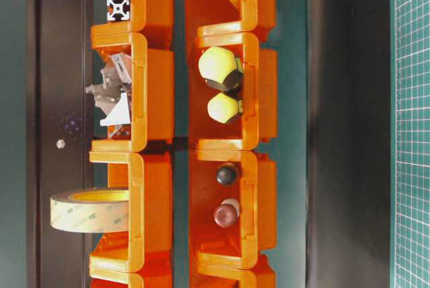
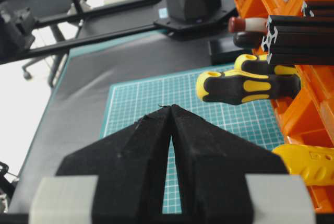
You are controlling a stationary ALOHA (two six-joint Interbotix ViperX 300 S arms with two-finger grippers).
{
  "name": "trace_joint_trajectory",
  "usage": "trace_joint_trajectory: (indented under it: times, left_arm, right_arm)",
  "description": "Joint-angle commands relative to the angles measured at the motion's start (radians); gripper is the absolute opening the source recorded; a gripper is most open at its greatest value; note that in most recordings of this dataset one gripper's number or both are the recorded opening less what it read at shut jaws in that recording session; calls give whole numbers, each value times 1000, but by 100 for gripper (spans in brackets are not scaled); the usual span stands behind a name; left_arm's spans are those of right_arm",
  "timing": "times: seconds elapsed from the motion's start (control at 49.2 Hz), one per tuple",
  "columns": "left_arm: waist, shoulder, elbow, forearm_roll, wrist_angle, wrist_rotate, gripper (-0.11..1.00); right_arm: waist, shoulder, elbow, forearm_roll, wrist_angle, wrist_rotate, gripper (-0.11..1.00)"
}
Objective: Pick scraper from container rack with left arm.
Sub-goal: 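Close the left gripper on the brown scraper handle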
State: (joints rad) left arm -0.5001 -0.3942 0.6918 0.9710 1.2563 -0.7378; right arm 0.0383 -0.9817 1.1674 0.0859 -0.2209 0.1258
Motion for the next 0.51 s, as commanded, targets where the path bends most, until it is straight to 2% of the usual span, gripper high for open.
trace_joint_trajectory:
  times: [0.0,0.142,0.284,0.488]
  left_arm:
    - [-51,-11,-74,3,84,3,30]
    - [-144,-6,-150,3,201,35,25]
    - [-218,-2,-218,3,252,41,20]
    - [-333,-12,-333,3,310,44,20]
  right_arm:
    - [0,5,-23,3,-2,0,1]
    - [0,5,-23,3,-3,0,1]
    - [-5,3,-23,3,-8,0,1]
    - [-8,-2,-23,3,-8,0,1]
